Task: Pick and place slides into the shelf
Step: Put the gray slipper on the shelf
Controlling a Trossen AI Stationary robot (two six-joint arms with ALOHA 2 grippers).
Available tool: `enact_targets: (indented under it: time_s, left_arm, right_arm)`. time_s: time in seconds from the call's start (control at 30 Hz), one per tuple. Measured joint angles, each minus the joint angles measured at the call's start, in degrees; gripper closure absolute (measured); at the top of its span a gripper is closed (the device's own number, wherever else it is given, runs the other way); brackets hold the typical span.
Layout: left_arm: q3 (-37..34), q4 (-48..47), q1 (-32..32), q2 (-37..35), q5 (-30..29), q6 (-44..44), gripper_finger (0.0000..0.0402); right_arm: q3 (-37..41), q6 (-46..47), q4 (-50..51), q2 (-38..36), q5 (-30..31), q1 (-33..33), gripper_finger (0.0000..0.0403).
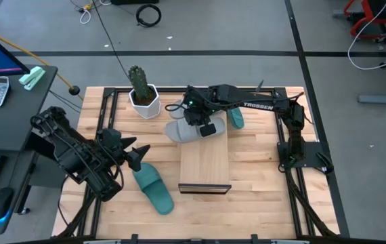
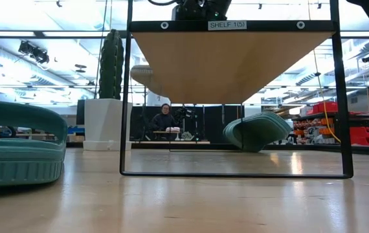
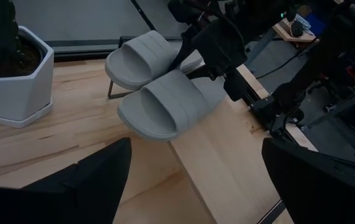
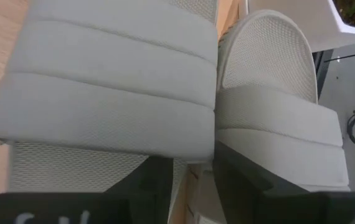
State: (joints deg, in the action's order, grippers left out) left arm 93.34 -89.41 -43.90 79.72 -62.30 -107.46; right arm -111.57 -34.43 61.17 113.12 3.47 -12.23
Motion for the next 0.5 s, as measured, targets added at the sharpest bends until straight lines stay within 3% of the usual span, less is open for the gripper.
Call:
enact_targets:
  time_s: [0.5]
  left_arm:
    - [0.0, 0.07, 0.0, 0.0, 0.0, 0.15, 0.0036]
  right_arm:
    - [-0.02, 1.44, 2.1, -0.02, -0.18, 0.0, 0.0285]
